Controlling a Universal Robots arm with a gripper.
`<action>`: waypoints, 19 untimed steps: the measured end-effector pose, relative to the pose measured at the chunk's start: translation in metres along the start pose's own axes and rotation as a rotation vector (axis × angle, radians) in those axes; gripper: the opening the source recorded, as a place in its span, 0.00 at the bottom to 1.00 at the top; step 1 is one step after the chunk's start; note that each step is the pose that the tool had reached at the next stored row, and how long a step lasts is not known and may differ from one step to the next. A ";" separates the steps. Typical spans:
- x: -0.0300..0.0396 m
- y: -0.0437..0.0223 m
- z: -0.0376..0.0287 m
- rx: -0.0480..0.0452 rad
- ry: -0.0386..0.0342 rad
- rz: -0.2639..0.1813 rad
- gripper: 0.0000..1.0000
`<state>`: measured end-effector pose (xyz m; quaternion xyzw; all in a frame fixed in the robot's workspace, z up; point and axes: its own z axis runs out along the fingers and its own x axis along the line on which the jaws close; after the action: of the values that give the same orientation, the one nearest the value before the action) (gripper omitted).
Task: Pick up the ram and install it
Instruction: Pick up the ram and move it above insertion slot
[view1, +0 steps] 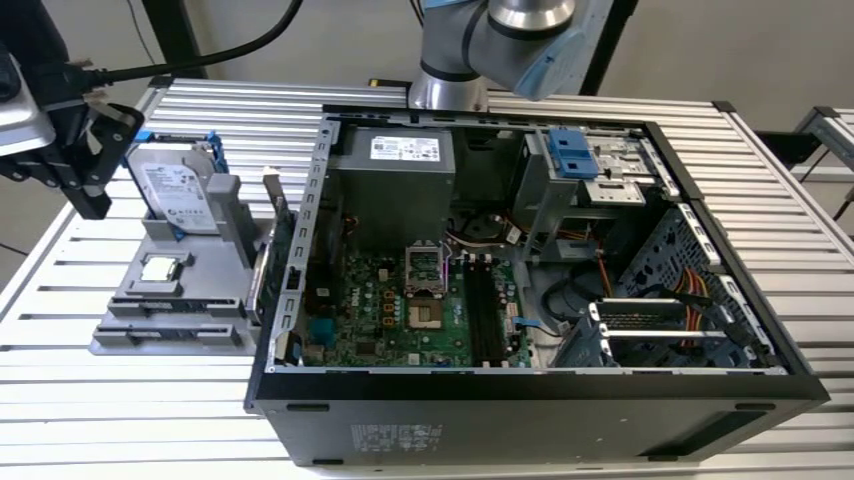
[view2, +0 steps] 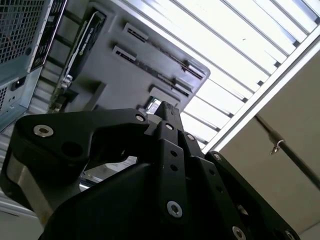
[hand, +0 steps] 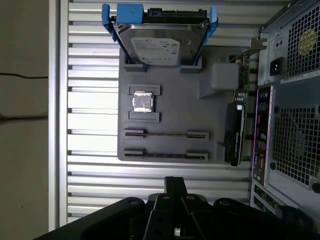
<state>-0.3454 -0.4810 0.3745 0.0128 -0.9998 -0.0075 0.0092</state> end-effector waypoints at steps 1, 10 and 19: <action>0.0000 0.0000 0.0000 0.0001 0.0001 -0.007 0.00; 0.0000 0.0000 0.0000 0.0016 0.0013 -0.082 0.00; 0.0000 0.0000 0.0000 0.0031 0.0025 -0.160 0.00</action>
<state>-0.3455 -0.4810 0.3746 0.0928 -0.9956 -0.0066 0.0098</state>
